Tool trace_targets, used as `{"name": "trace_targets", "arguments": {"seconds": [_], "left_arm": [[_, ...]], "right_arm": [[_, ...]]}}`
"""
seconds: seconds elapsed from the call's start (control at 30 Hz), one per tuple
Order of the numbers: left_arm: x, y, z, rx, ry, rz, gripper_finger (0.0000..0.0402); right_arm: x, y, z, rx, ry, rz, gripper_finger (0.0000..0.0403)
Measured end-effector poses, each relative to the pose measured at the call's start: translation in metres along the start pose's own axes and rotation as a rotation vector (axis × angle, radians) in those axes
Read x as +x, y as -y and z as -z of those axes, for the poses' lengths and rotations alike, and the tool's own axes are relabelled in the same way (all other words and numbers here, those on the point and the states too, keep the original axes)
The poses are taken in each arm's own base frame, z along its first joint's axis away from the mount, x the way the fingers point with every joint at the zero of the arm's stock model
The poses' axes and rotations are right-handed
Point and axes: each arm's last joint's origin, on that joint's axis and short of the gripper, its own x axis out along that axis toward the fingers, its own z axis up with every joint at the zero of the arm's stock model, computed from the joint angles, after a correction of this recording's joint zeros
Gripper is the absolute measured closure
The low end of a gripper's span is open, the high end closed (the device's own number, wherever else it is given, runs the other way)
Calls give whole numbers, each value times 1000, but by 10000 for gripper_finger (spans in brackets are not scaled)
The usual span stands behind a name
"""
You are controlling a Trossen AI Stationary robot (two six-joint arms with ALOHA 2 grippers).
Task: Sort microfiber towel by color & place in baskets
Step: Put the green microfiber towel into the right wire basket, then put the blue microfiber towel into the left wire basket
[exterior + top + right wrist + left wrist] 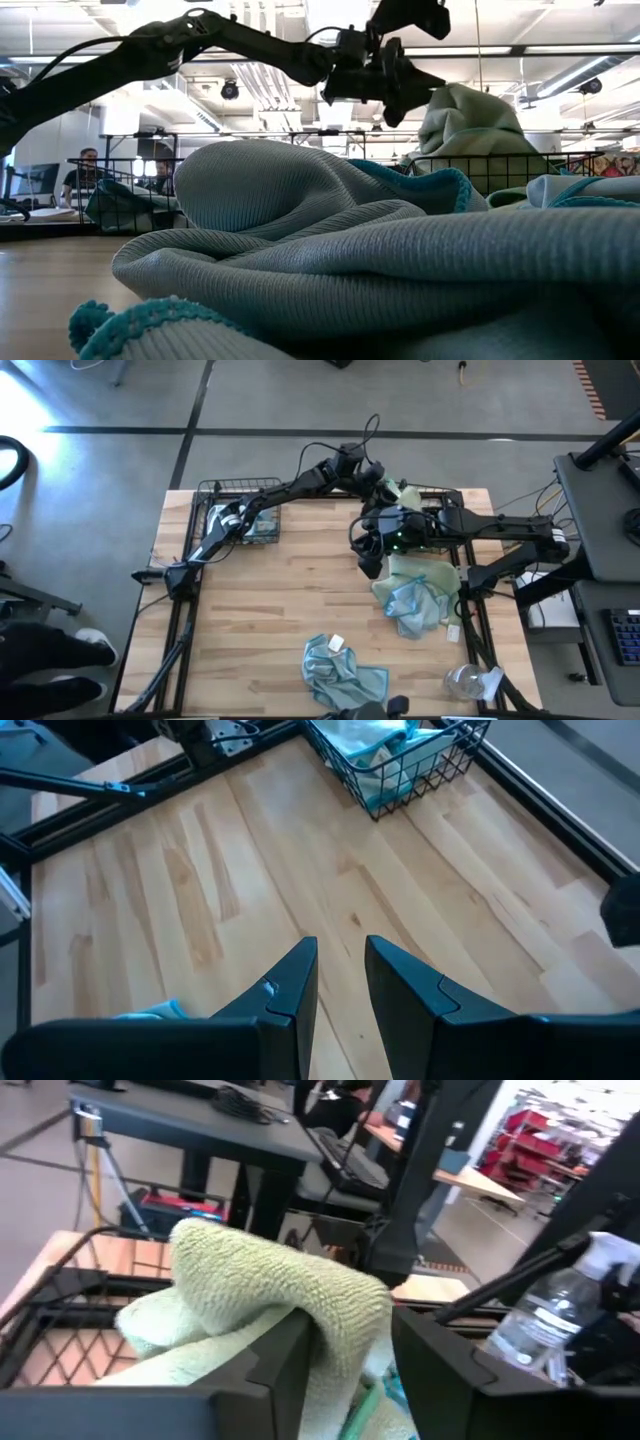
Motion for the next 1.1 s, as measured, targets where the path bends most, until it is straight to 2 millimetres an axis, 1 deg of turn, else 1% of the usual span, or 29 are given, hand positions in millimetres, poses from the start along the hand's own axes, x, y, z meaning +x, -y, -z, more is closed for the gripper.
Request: {"name": "trace_targets", "arguments": {"seconds": [0.13, 0.27, 0.4, 0.6, 0.7, 0.77, 0.87, 1.0, 1.1], "left_arm": [[-1, 0, -3, 24, 22, 22, 246], [-3, -2, -5, 33, 39, -22, 224], [-8, -8, -1, 4, 5, -39, 212], [-29, -28, 9, -94, -81, -85, 212], [-40, -31, 13, -100, -131, -14, 212], [-46, -25, 11, -65, -161, 49, 212], [-58, -6, 0, -5, -214, 102, 212], [-78, 28, -10, 62, -321, 166, 212], [-93, 58, -19, 91, -394, 221, 212]], "right_arm": [[-2, -1, -1, 0, 12, -7, 321], [-3, -1, -2, 8, 29, -16, 321], [-3, -2, -2, 11, 24, -39, 321], [-4, -5, -1, 30, 19, -51, 321], [-4, -6, -1, 30, 18, -52, 321], [-4, -6, -1, 31, 12, -64, 321], [-4, -6, 0, 30, -2, -85, 321], [-4, -7, 1, 21, -20, -119, 321], [-4, -8, 1, -12, -29, -142, 321]]}}
